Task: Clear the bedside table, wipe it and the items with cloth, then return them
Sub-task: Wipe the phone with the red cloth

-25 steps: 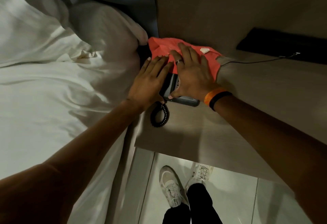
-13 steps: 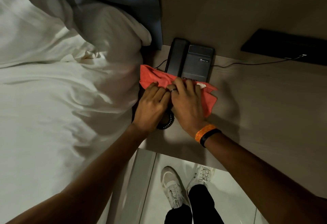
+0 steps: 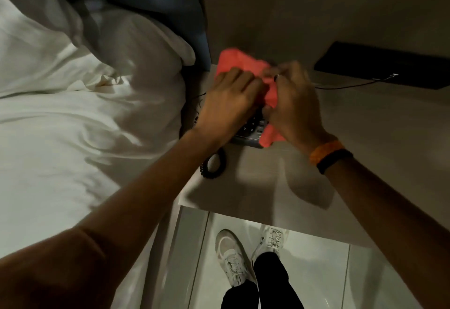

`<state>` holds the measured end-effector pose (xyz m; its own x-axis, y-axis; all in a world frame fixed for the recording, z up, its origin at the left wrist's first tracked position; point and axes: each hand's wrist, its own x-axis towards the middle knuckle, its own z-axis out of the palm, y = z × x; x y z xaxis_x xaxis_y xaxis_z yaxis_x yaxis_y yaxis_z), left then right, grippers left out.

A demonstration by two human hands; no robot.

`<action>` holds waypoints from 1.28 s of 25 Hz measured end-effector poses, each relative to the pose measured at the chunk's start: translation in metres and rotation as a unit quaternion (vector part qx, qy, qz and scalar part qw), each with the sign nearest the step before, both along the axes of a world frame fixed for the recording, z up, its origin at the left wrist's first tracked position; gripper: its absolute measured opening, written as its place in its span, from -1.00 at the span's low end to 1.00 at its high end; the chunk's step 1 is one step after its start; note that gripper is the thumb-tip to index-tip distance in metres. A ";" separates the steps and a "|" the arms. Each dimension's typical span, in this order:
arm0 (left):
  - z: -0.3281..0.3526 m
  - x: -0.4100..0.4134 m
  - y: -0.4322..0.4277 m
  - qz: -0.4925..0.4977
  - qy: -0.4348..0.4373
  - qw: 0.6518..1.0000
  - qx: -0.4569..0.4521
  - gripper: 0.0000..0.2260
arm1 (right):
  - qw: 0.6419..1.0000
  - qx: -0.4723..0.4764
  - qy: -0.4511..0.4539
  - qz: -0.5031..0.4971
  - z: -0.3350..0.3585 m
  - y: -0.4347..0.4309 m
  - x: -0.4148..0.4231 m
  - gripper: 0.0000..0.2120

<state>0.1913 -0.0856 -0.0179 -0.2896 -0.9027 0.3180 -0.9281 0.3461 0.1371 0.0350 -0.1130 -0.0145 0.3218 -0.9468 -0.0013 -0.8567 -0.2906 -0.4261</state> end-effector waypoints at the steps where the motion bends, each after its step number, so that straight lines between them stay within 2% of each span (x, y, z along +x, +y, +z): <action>1: -0.002 0.002 -0.013 0.021 -0.022 0.997 0.069 -0.58 | 0.999 0.013 0.031 0.009 -0.003 -0.012 -0.002 -0.36; 3: -0.012 0.012 -0.021 0.050 -0.053 0.978 0.197 -0.24 | 0.992 0.080 0.077 0.056 -0.011 -0.029 0.001 -0.20; 6: -0.030 0.027 -0.018 0.030 -0.089 0.949 0.300 0.13 | 0.971 0.150 0.137 0.125 -0.026 -0.043 0.010 0.05; 8: -0.039 0.031 -0.014 0.013 -0.133 0.940 0.315 0.30 | 0.961 0.161 0.178 0.140 -0.034 -0.044 0.015 0.27; 10: -0.047 0.028 -0.013 0.004 -0.169 0.938 0.302 0.37 | 0.949 0.164 0.220 0.155 -0.039 -0.042 0.018 0.46; 13: -0.052 0.019 -0.005 0.008 -0.183 0.945 0.270 0.31 | 0.934 0.144 0.279 0.172 -0.040 -0.035 0.019 0.55; 17: -0.049 0.014 0.006 0.020 -0.147 0.959 0.242 0.16 | 0.944 0.118 0.269 0.152 -0.035 -0.023 0.021 0.47; 20: -0.048 0.014 0.026 0.022 -0.114 0.974 0.194 -0.13 | 0.962 0.096 0.218 0.132 -0.038 0.001 0.014 0.26; 23: -0.052 0.012 0.048 0.013 -0.124 0.986 0.110 -0.47 | 0.973 0.045 0.187 0.125 -0.042 0.031 0.009 -0.02; 26: -0.057 0.008 0.058 0.010 -0.129 0.990 0.051 -0.70 | 0.982 0.020 0.163 0.097 -0.051 0.049 0.011 -0.17; 29: -0.062 0.007 0.065 0.001 -0.124 0.992 0.015 -0.81 | 0.982 -0.005 0.168 0.082 -0.058 0.064 0.012 -0.30; 32: -0.066 0.004 0.070 -0.015 -0.117 0.993 -0.006 -0.81 | 0.983 -0.005 0.165 0.082 -0.061 0.073 0.012 -0.45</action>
